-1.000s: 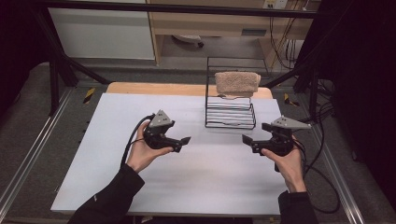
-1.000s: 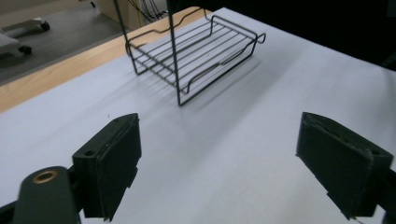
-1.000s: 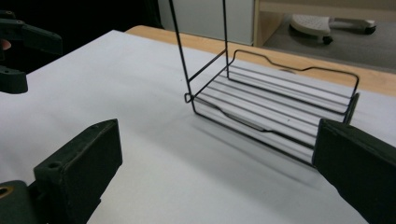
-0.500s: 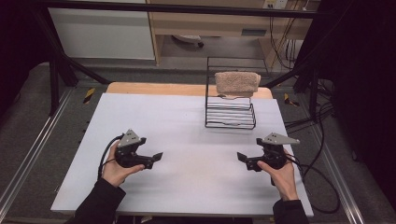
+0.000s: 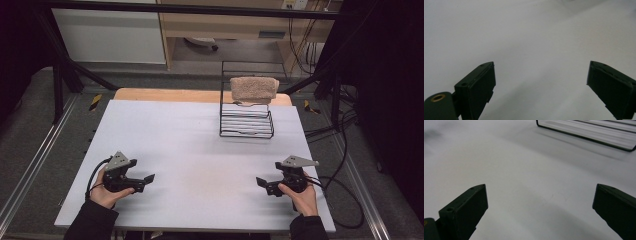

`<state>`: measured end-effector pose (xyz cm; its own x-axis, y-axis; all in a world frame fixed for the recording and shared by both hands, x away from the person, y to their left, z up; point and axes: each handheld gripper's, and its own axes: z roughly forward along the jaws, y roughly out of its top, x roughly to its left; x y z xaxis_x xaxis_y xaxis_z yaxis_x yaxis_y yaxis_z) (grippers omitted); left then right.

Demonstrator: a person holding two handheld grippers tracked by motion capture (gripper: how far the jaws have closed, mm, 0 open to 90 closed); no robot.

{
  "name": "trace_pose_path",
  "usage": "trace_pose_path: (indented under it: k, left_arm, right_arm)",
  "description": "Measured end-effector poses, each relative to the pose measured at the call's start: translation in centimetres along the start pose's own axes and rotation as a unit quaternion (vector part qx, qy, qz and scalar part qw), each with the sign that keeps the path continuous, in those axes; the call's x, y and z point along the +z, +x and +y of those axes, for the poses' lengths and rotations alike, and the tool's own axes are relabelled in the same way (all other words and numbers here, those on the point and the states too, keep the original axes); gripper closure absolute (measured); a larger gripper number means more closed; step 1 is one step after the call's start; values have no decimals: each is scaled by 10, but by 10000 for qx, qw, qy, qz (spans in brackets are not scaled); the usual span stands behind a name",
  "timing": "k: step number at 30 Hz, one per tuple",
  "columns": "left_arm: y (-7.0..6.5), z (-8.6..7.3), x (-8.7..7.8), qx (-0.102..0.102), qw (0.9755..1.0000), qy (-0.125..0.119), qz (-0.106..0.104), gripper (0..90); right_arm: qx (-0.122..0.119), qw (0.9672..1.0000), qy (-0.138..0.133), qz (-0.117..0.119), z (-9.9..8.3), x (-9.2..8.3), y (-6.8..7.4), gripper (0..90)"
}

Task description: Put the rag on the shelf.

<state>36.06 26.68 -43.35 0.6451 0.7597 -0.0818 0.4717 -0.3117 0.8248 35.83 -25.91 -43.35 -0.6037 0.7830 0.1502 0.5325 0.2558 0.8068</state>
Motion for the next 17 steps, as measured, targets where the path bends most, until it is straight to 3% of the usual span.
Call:
trace_pose_path:
  k: [5,9,17]
  left_arm:
    - [4,-7,-5,24,10000,32,49,67]
    - [9,-13,-8,-84,9999,38,61,57]
    - [12,-18,-13,-121,9998,10,127,52]
  right_arm:
    - [25,10000,8,80,-10,-5,-2,5]
    - [28,9999,102,51,-19,-8,-3,5]
    - [20,9998,169,47,-20,-6,-2,5]
